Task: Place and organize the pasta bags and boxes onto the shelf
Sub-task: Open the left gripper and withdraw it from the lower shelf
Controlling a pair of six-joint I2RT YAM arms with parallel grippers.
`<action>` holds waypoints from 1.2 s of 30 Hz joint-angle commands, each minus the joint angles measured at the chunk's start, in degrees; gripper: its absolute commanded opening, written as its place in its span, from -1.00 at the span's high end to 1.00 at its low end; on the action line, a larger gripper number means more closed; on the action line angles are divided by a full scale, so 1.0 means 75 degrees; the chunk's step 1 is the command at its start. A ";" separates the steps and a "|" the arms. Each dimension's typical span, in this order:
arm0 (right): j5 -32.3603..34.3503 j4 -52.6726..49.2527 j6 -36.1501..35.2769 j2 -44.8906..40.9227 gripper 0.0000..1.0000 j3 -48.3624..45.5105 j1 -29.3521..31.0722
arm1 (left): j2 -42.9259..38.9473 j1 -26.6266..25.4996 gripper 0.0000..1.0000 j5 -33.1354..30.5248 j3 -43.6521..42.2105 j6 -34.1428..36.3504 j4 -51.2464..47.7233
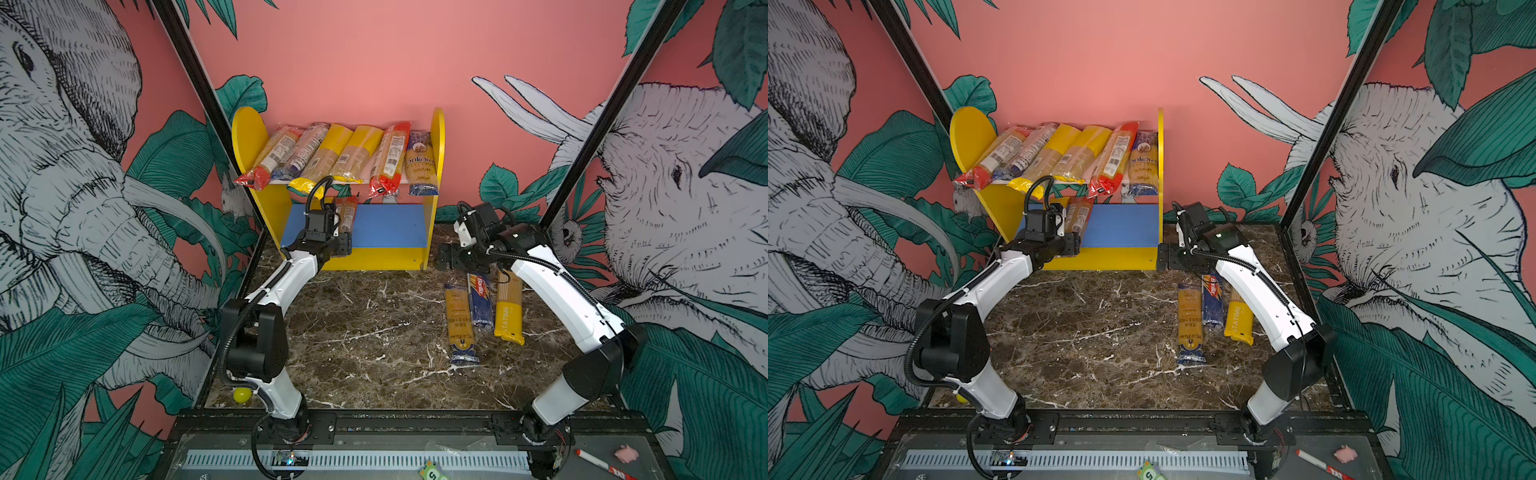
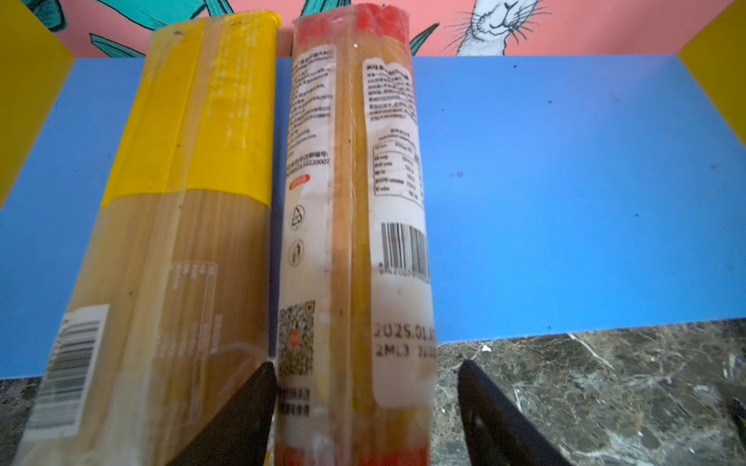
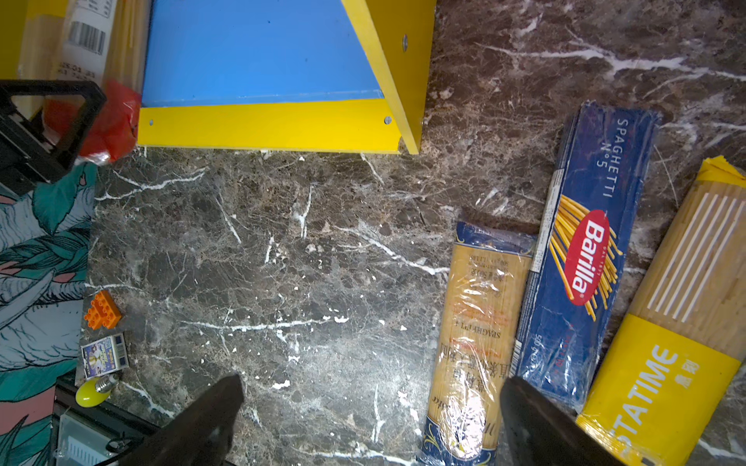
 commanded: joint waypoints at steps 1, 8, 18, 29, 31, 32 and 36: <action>-0.0035 -0.0080 -0.0114 -0.0518 -0.97 -0.0195 -0.0027 | -0.0820 -0.0018 -0.49 0.0198 -0.0351 -0.0241 0.0456; -0.0027 -0.0147 -0.0129 -0.1277 -0.98 -0.0901 -0.0018 | -0.1463 -0.0470 -0.51 -0.0053 -0.0938 -0.0276 0.0286; 0.0177 -0.0633 -0.0016 -0.2810 -0.97 -0.2032 -0.0021 | -0.2684 -0.1533 -0.51 -0.0663 -0.2053 -0.0830 0.0092; 0.0661 -0.2068 -0.0097 -0.4627 -0.97 -0.2943 -0.0024 | -0.2908 -0.4701 -0.49 -0.2354 -0.2678 -0.2209 -0.0150; 0.0682 -0.2287 -0.0129 -0.4949 -0.97 -0.3040 -0.0017 | -0.2697 -0.5420 -0.49 -0.2705 -0.2641 -0.2550 -0.0196; 0.0693 -0.2410 -0.0121 -0.5113 -0.97 -0.3040 -0.0017 | -0.2514 -0.5799 -0.49 -0.2909 -0.2571 -0.2725 -0.0265; 0.0737 -0.2947 -0.0140 -0.5717 -0.97 -0.3299 -0.0017 | -0.1585 -0.7099 -0.49 -0.3419 -0.2043 -0.3469 -0.0589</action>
